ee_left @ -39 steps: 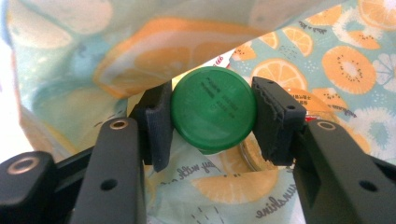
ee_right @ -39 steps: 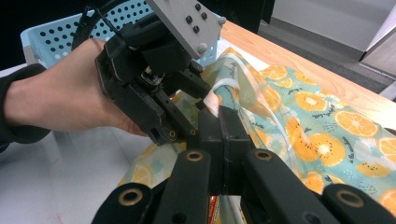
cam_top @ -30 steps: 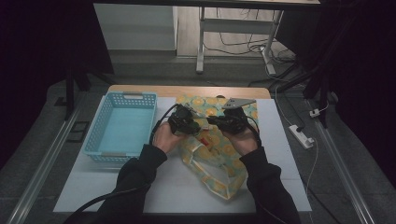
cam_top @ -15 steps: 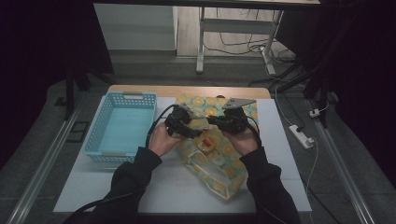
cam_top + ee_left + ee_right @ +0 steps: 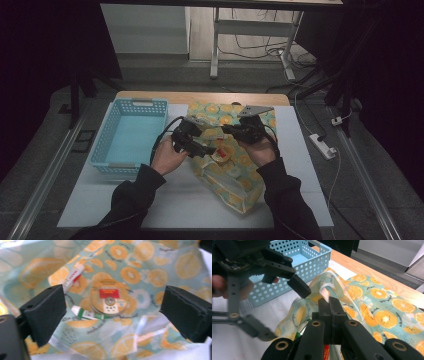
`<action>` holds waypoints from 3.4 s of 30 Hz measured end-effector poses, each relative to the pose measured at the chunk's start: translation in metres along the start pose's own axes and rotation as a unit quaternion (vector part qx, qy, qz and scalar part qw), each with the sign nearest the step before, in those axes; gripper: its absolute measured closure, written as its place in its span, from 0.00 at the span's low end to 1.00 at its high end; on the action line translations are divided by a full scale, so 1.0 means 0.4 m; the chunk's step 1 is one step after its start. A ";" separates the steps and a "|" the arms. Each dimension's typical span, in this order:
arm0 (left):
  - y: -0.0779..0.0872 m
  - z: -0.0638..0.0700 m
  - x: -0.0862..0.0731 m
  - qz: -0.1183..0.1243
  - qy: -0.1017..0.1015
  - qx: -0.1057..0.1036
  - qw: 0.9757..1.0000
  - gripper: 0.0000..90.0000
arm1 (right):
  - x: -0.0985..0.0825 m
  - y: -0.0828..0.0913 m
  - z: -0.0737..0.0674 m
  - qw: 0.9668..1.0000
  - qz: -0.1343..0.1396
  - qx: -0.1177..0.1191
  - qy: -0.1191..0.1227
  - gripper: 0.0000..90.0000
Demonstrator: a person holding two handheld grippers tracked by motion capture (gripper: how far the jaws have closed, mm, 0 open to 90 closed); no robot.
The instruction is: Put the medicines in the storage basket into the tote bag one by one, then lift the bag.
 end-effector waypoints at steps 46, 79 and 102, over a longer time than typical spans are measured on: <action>-0.030 0.075 -0.041 0.000 -0.066 -0.020 0.998 0.01 | -0.008 -0.009 -0.005 1.000 -0.010 0.001 0.002 1.00; -0.148 0.103 -0.100 -0.116 -0.169 -0.023 0.979 0.62 | -0.008 -0.009 -0.004 1.000 -0.009 0.001 0.001 1.00; -0.116 0.101 -0.100 -0.112 -0.102 -0.042 0.988 0.99 | -0.010 -0.009 -0.003 1.000 -0.012 0.001 0.002 1.00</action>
Point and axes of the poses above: each handheld gripper's, and its own axes: y roughly backward along the jaws, x roughly out of its top, z roughly to its right, the point moved 6 cm from there along -y, roughly forward along the jaws, and after that the axes turned 14 degrees about -y, right-handed, at the moved point
